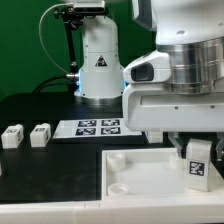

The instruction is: Assemble one leg

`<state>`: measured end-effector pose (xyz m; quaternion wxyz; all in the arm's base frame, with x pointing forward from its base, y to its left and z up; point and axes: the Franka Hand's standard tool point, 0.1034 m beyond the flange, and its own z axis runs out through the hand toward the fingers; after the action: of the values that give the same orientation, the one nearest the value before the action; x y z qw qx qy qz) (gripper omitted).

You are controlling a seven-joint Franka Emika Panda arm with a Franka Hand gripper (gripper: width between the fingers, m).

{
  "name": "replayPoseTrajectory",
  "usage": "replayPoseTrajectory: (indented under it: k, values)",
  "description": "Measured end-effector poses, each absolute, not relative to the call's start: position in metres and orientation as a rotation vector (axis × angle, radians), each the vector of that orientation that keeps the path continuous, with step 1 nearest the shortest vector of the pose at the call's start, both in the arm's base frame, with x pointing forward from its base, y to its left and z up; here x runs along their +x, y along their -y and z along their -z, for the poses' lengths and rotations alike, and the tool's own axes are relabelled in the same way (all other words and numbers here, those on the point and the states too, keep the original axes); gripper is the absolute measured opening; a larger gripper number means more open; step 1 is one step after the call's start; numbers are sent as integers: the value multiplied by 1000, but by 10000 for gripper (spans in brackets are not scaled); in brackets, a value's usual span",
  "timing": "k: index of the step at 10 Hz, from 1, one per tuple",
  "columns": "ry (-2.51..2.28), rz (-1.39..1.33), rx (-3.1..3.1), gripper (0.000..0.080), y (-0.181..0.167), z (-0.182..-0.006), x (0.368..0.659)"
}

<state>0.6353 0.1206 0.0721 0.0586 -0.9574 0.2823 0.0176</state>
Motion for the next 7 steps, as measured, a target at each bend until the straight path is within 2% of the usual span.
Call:
replayPoseTrajectory:
  k: [4, 7]
  values:
    - [-1852, -169, -2306, 295, -118, -72, 641]
    - [-1938, -185, -2229, 295, -119, -72, 640]
